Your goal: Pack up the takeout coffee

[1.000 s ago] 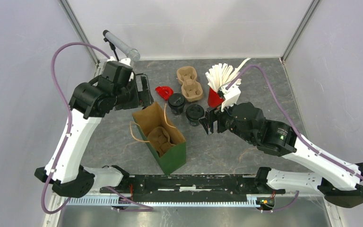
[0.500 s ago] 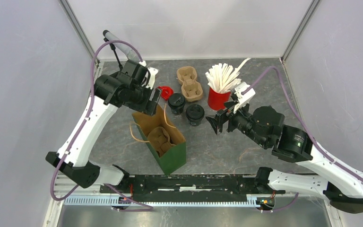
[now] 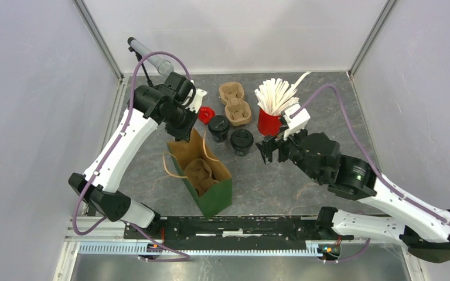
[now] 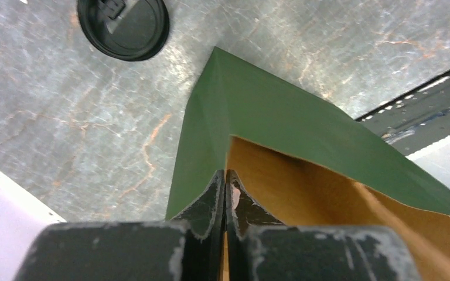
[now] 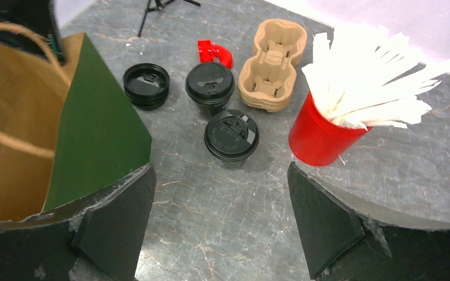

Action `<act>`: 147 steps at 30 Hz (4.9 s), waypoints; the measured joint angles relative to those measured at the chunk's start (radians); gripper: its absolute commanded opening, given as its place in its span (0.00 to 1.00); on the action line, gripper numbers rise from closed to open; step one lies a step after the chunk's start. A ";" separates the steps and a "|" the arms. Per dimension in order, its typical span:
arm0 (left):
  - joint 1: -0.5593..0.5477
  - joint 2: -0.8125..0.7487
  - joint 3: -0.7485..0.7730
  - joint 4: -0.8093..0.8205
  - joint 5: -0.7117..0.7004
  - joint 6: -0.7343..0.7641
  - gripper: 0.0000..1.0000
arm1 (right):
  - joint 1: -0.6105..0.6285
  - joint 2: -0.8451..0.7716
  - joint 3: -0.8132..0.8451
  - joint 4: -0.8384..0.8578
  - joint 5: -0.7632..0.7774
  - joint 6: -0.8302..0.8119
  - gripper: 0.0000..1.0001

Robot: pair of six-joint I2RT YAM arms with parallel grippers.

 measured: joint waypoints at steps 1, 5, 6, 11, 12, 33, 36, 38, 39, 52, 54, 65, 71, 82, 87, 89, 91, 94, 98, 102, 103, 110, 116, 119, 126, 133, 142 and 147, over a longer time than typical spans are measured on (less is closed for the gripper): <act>0.000 0.000 0.002 -0.008 0.018 -0.018 0.04 | 0.000 0.022 0.006 -0.005 0.018 0.009 0.91; 0.002 -0.014 0.005 -0.032 0.053 -0.114 0.02 | -0.026 0.134 0.052 -0.024 0.045 0.037 0.91; 0.004 -0.021 0.008 -0.042 0.054 -0.135 0.02 | -0.041 0.167 0.067 -0.027 0.042 0.043 0.91; 0.042 -0.062 0.018 -0.086 0.060 -0.203 0.02 | -0.151 0.296 0.104 -0.017 -0.039 0.062 0.87; 0.058 -0.070 0.018 -0.096 0.061 -0.210 0.02 | -0.176 0.317 0.108 -0.013 -0.065 0.061 0.86; 0.329 -0.364 -0.303 0.084 0.336 -0.489 0.02 | -0.336 0.884 0.457 -0.121 -0.438 -0.085 0.89; 0.329 -0.372 -0.343 0.104 0.370 -0.519 0.02 | -0.346 0.915 0.491 -0.154 -0.453 -0.101 0.90; 0.329 -0.361 -0.344 0.108 0.377 -0.525 0.03 | -0.350 0.924 0.498 -0.168 -0.455 -0.114 0.94; 0.329 -0.356 -0.342 0.108 0.378 -0.525 0.03 | -0.351 0.924 0.498 -0.177 -0.455 -0.122 0.97; 0.329 -0.280 -0.187 -0.009 0.289 -0.425 0.06 | -0.372 0.932 0.489 -0.249 -0.482 -0.179 0.95; 0.329 -0.280 -0.187 -0.033 0.266 -0.406 0.08 | -0.373 0.940 0.489 -0.259 -0.484 -0.180 0.94; 0.329 -0.279 -0.187 -0.083 0.219 -0.375 0.15 | -0.385 0.966 0.483 -0.289 -0.504 -0.200 0.97; 0.329 -0.279 -0.187 -0.083 0.214 -0.371 0.16 | -0.395 0.979 0.476 -0.284 -0.512 -0.212 0.96; 0.329 -0.280 -0.188 -0.081 0.220 -0.372 0.13 | -0.399 1.025 0.504 -0.282 -0.534 -0.224 0.94; 0.329 -0.281 -0.188 -0.088 0.198 -0.372 0.13 | -0.399 1.069 0.609 -0.282 -0.542 -0.220 0.92; 0.329 -0.281 -0.188 -0.087 0.207 -0.372 0.13 | -0.399 1.069 0.620 -0.280 -0.544 -0.211 0.92; 0.329 -0.280 -0.188 -0.087 0.222 -0.372 0.12 | -0.399 1.069 0.621 -0.280 -0.545 -0.199 0.92; 0.329 -0.280 -0.188 -0.076 0.261 -0.383 0.11 | -0.401 1.065 0.645 -0.305 -0.545 -0.174 0.91; 0.327 -0.298 -0.238 0.005 0.348 -0.462 0.09 | -0.419 1.017 0.694 -0.326 -0.544 -0.124 0.91; 0.303 -0.302 -0.274 0.088 0.392 -0.550 0.08 | -0.446 0.867 0.694 -0.350 -0.521 -0.065 0.90; 0.296 -0.302 -0.278 0.111 0.399 -0.571 0.08 | -0.456 0.819 0.694 -0.356 -0.517 -0.047 0.89; 0.217 -0.295 -0.326 0.292 0.409 -0.740 0.07 | -0.506 0.592 0.724 -0.495 -0.543 0.087 0.77; 0.081 -0.262 -0.346 0.423 0.377 -0.847 0.08 | -0.503 0.469 0.656 -0.584 -0.680 0.184 0.68; 0.039 -0.249 -0.347 0.453 0.354 -0.878 0.08 | -0.502 0.435 0.626 -0.630 -0.722 0.242 0.65; -0.008 -0.275 -0.422 0.506 0.303 -0.927 0.10 | -0.502 0.296 0.444 -0.677 -0.734 0.333 0.61; -0.066 -0.296 -0.453 0.537 0.290 -0.951 0.11 | -0.502 0.243 0.335 -0.684 -0.678 0.343 0.55; -0.082 -0.293 -0.430 0.535 0.264 -0.945 0.53 | -0.502 0.249 0.244 -0.655 -0.558 0.303 0.05; -0.084 -0.250 -0.254 0.427 0.197 -0.815 0.99 | -0.502 0.272 0.261 -0.656 -0.498 0.277 0.00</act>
